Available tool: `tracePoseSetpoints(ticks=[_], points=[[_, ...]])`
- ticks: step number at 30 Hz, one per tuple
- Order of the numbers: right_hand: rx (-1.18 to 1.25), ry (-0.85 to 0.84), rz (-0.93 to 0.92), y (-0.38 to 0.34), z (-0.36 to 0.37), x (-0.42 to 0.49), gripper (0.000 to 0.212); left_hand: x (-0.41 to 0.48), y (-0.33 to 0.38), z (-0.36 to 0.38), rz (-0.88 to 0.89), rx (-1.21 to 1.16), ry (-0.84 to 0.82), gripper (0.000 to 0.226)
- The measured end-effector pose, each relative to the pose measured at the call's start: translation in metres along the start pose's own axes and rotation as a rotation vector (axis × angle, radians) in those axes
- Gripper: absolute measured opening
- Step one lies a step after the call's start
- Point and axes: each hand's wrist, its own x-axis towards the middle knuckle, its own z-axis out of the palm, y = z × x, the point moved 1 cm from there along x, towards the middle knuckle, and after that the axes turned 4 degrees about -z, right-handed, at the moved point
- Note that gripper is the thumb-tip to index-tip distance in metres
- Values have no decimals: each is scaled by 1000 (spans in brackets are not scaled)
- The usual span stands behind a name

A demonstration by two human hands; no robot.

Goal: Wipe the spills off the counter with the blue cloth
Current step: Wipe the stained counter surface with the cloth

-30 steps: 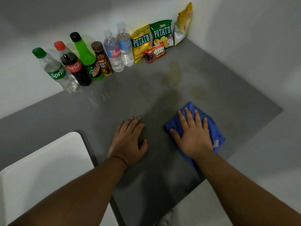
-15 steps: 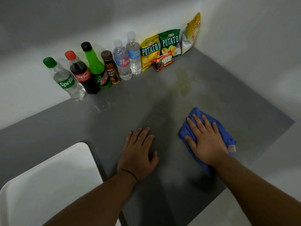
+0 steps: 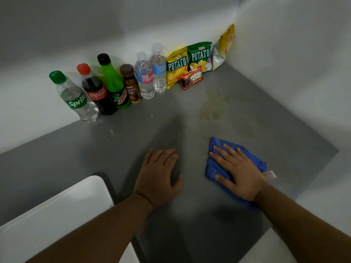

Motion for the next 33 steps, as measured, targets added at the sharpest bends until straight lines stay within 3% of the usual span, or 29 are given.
tracePoseSetpoints(ticks=[4,6,10,14,18,22,24,29,33], points=[[-37,55,344,-24,5,51,74,27,-15,-4,-18,5,-6,59],[-34,74,419,-48,9,66,76,36,-23,-3,-37,14,-27,60],[-31,57,192,-71,21,40,72,38,-31,5,-52,55,-52,59],[-37,19,2,-34,15,3,70,36,-32,8,-40,65,-26,56],[-42,49,255,-11,3,26,78,36,-31,7,-31,84,-24,57],[-28,76,524,-33,5,85,78,38,-32,8,-28,83,-18,57],[-29,88,473,-52,8,95,76,39,-32,9,-31,85,-13,57],[-71,36,65,-56,16,45,70,39,-34,12,-22,86,-9,56],[-68,10,40,-18,2,31,71,38,-33,10,-36,68,-13,55]])
